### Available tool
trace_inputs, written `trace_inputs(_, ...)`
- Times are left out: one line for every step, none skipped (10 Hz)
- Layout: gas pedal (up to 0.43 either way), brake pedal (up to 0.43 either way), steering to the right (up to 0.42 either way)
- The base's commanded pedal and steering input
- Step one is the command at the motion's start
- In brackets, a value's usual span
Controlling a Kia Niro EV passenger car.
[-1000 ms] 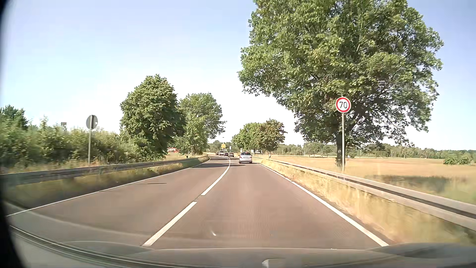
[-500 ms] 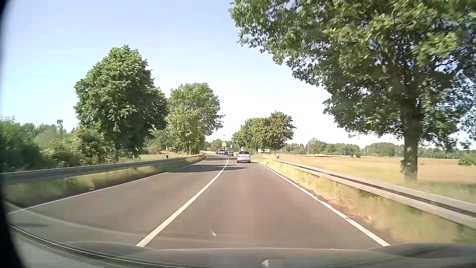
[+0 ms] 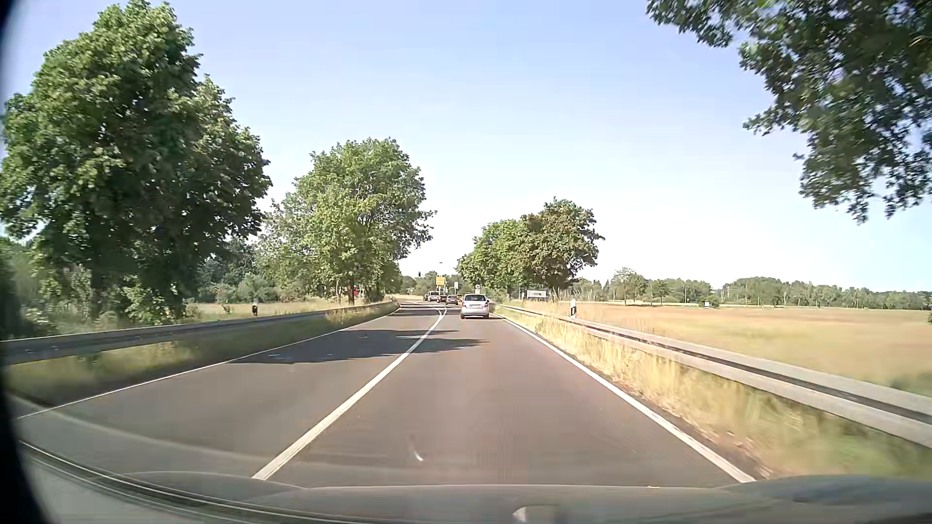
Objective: Follow the waypoints while adhering to traffic rules and regulations
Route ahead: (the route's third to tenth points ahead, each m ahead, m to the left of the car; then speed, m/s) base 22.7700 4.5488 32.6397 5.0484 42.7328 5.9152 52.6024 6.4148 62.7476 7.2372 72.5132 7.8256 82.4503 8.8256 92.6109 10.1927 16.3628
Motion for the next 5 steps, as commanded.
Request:
trace_inputs(0.0, 0.262, -0.007)
trace_inputs(0.0, 0.268, -0.007)
trace_inputs(0.0, 0.268, -0.008)
trace_inputs(0.0, 0.274, -0.008)
trace_inputs(0.0, 0.274, -0.008)
